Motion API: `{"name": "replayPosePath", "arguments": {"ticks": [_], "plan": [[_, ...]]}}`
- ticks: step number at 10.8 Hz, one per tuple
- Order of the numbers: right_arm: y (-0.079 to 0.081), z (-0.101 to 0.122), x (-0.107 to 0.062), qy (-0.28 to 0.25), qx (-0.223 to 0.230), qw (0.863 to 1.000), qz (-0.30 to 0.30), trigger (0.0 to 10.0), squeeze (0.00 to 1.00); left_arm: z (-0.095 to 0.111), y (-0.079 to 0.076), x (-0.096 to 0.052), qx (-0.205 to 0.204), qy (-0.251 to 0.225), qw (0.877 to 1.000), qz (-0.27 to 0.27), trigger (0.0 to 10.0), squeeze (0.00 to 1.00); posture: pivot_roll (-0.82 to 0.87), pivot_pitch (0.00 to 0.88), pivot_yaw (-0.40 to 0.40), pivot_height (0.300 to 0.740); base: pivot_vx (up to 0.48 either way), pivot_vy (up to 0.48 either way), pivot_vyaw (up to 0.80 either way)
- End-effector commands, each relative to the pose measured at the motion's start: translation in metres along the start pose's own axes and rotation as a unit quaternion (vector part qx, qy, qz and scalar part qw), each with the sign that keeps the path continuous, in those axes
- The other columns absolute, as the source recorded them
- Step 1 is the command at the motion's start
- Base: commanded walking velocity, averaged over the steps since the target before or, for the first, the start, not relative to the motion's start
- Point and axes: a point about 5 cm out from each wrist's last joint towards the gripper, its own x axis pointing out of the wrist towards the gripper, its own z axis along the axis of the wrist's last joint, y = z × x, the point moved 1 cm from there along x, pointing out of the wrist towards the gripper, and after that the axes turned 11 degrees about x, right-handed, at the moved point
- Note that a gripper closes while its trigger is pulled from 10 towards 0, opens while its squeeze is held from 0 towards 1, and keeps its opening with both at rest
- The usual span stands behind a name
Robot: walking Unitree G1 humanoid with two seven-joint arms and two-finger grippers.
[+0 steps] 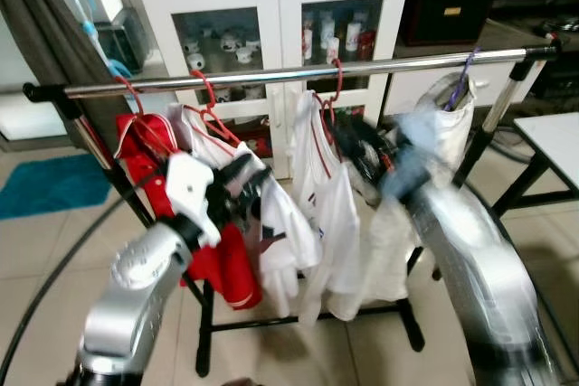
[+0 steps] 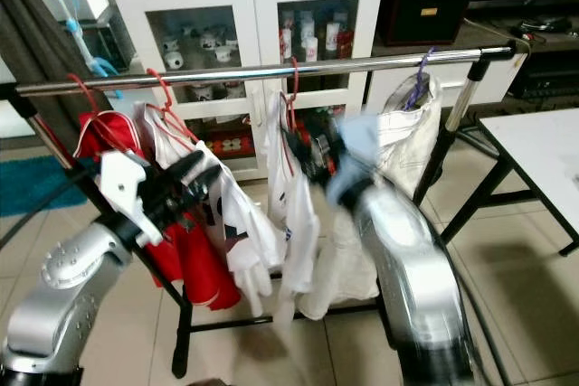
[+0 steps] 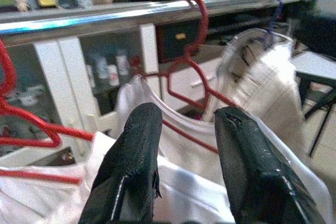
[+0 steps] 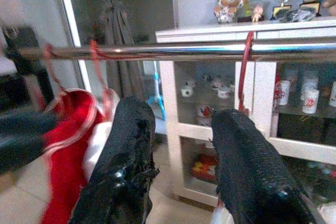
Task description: Hang hanger
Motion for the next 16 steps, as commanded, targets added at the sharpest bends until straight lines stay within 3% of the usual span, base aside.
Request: {"name": "replayPosePath", "arguments": {"ticks": [1, 3, 4, 7, 10, 12, 16], "plan": [[0.012, 0.003, -0.002, -0.005, 0.006, 1.0, 0.026, 10.0, 1.0, -0.002, 0.005, 0.0, -0.009, 0.009, 1.0, 0.019, 10.0, 0.0, -0.05, 0.0, 0.117, 0.74, 0.0, 0.0, 0.0], [0.014, -0.037, -0.026, 0.059, 0.027, 0.998, -0.023, 10.0, 1.0, -0.008, -0.003, -0.004, -0.012, 0.02, 0.999, 0.024, 10.0, 0.0, -0.06, 0.0, 0.107, 0.74, 0.0, 0.0, 0.0], [0.011, -0.04, -0.03, 0.055, 0.026, 0.997, -0.052, 10.0, 1.0, -0.013, -0.005, -0.008, -0.008, 0.028, 0.999, 0.031, 10.0, 0.0, -0.06, 0.0, 0.103, 0.74, 0.0, 0.0, 0.0], [0.013, -0.032, -0.029, 0.014, 0.024, 0.998, -0.057, 10.0, 1.0, -0.009, -0.011, -0.007, -0.005, 0.027, 0.999, 0.027, 10.0, 0.0, -0.05, 0.0, 0.107, 0.74, 0.0, 0.0, 0.53], [0.004, -0.032, -0.035, -0.001, 0.017, 0.996, -0.088, 10.0, 1.0, -0.014, -0.015, -0.007, -0.008, 0.038, 0.999, 0.025, 10.0, 0.0, -0.07, 0.0, 0.128, 0.74, 0.0, 0.0, 0.77], [-0.014, -0.031, -0.033, -0.016, 0.018, 0.988, -0.156, 10.0, 1.0, -0.014, -0.014, 0.003, -0.001, 0.034, 0.999, 0.025, 10.0, 0.0, -0.07, 0.0, 0.129, 0.74, 0.0, -0.127, 0.0], [-0.012, -0.03, -0.028, -0.013, 0.009, 0.988, -0.151, 10.0, 1.0, -0.014, -0.017, 0.003, -0.005, 0.026, 0.999, 0.035, 10.0, 0.0, -0.07, 0.0, 0.109, 0.74, 0.0, -0.319, 0.0]]}}
